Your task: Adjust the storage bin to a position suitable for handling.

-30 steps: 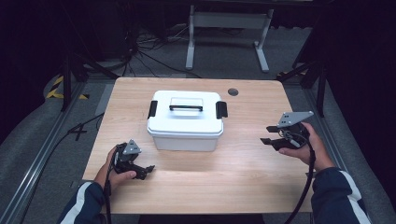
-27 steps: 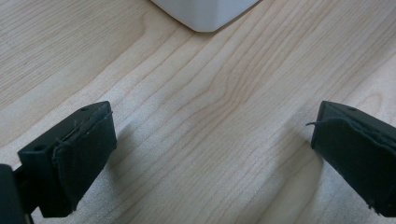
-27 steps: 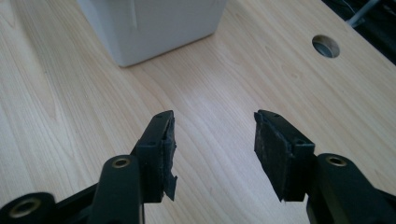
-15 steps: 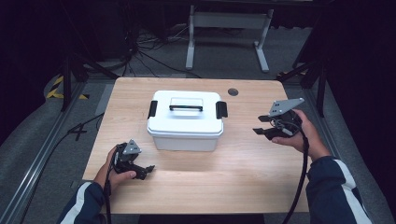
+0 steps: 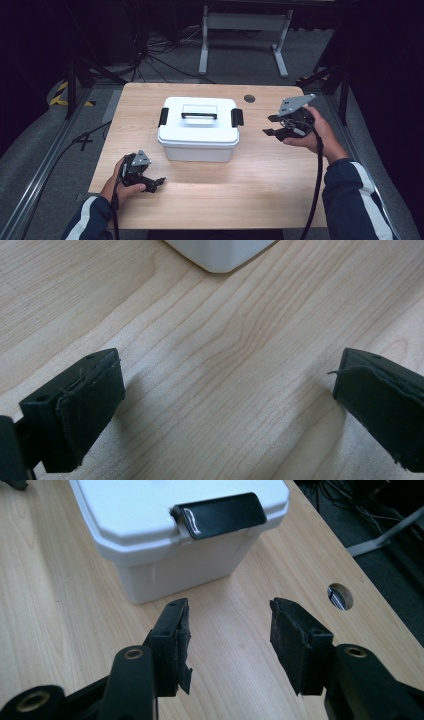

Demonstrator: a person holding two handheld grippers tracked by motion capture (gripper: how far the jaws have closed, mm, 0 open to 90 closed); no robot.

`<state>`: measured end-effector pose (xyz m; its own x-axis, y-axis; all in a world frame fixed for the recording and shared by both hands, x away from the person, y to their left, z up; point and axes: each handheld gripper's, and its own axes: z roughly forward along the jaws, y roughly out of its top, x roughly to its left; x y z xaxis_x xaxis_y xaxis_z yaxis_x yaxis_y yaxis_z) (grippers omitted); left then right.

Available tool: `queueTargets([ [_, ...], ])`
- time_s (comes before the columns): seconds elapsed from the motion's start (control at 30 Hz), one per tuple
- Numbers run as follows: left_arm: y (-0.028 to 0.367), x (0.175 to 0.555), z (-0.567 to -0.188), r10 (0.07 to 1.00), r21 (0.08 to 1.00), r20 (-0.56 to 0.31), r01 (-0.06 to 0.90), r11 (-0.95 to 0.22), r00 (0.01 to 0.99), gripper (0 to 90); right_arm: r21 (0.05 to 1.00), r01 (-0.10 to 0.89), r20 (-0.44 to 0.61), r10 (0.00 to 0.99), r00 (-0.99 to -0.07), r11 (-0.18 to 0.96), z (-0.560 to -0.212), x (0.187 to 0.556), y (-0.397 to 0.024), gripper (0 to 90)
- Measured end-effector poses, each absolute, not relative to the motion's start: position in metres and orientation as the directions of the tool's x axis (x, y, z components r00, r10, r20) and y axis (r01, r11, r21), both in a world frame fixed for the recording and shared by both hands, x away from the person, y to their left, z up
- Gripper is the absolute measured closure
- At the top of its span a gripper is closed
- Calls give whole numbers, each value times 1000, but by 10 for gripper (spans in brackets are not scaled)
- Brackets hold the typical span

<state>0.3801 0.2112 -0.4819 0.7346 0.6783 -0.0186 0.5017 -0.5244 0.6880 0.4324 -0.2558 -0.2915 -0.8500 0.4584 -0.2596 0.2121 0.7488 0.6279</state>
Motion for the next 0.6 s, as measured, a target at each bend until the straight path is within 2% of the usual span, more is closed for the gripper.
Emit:
queueTargets([
  [0.6, 211, 380, -482, 677, 688, -16, 499, -526, 736, 6, 596, 150, -287, 383, -878, 789, -275, 451, -208, 507],
])
